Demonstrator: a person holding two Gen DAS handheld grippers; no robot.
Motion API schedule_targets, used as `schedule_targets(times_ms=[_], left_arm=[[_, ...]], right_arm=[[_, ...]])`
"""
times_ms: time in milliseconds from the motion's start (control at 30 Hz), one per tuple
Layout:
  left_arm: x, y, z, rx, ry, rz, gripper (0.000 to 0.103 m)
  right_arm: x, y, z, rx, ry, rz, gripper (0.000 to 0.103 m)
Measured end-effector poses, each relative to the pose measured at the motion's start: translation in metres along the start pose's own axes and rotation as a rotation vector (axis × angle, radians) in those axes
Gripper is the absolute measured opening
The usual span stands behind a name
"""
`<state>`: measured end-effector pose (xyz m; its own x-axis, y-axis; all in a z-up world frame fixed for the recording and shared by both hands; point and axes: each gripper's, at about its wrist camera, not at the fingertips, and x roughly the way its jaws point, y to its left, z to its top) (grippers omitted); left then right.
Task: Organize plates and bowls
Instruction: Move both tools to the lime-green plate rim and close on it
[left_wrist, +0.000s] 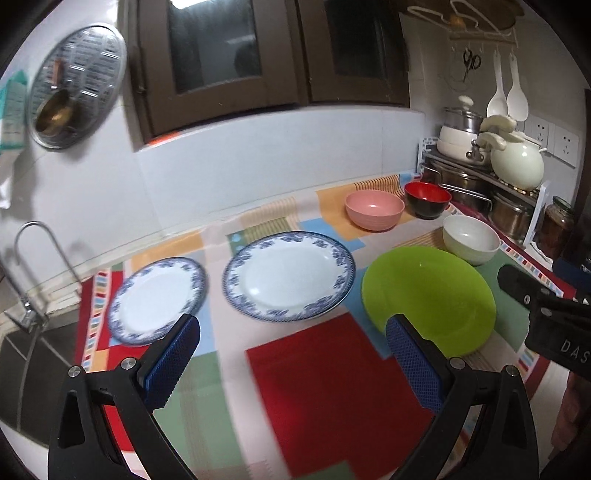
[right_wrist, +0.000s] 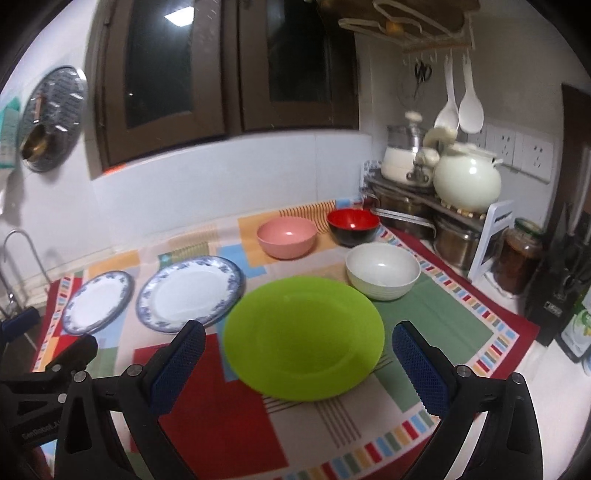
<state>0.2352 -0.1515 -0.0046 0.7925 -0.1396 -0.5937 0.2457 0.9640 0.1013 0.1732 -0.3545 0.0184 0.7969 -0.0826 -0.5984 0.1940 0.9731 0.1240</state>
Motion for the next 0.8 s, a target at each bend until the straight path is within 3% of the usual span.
schedule_targets(times_ms=[233, 467, 800], left_arm=[[0.064, -0.027, 0.019, -0.016, 0.101, -0.025, 0.096], [0.101, -0.048, 0.023, 0.001, 0.184, -0.089, 0.090], [0.132, -0.059, 0.032, 0.028, 0.211, -0.132, 0.089]], right_arm=[[0.070, -0.037, 0.006, 0.085, 0.120, 0.004, 0.102], [0.119, -0.063, 0.003, 0.135, 0.264, -0.016, 0.102], [0.142, -0.079, 0.003, 0.152, 0.299, -0.068, 0.100]])
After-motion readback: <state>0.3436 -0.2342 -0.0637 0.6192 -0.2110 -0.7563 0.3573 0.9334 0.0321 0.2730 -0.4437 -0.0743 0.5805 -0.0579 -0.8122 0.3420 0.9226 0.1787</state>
